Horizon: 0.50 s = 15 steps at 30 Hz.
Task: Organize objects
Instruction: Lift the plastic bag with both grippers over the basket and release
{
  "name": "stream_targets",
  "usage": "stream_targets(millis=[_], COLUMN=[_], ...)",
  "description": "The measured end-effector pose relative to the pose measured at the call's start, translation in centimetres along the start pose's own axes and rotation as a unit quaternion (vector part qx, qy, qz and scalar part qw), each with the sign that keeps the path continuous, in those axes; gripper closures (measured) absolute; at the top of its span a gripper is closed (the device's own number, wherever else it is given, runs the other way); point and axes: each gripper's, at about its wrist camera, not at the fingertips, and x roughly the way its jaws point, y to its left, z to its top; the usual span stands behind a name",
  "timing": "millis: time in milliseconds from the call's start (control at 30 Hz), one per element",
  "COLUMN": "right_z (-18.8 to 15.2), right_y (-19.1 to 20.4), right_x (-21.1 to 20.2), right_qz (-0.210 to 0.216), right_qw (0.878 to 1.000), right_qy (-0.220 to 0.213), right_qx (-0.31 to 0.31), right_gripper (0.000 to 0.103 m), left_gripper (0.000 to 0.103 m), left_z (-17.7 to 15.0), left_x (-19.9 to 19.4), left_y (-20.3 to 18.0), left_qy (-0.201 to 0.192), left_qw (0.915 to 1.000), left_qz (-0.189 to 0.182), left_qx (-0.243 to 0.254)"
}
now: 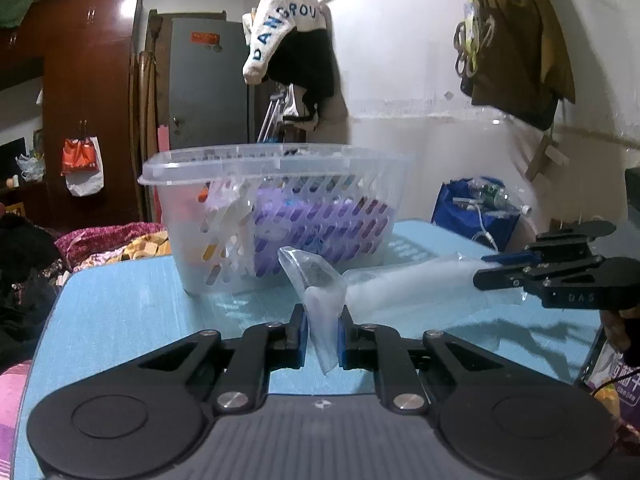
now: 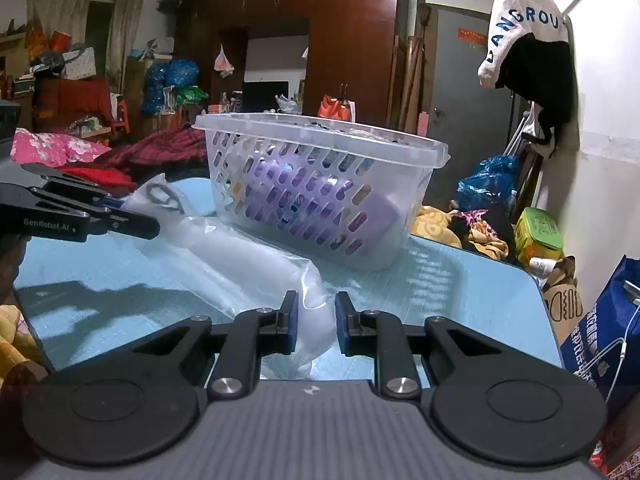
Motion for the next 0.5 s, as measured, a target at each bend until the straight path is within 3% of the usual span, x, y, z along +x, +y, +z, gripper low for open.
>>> stream_targets(millis=[233,500], right_z=[0.9,6.6], right_y=[0.3,0.1], right_x=[-1.1,-3.2], right_qz=[-0.007,-0.038], right_qw=[1.0,0.994], right_qy=[-0.021,-0.092], right_qx=[-0.01,-0.037], right_gripper=[0.082,0.082], left_gripper=[0.086,0.086], left_z=[1.4,7.9], left_x=[-1.7,-3.3], left_y=[-0.7,-0.8], left_qy=[-0.035,-0.109], left_qw=[0.9994,0.9931], left_qz=[0.004,0.037], left_qx=[0.005,0.022])
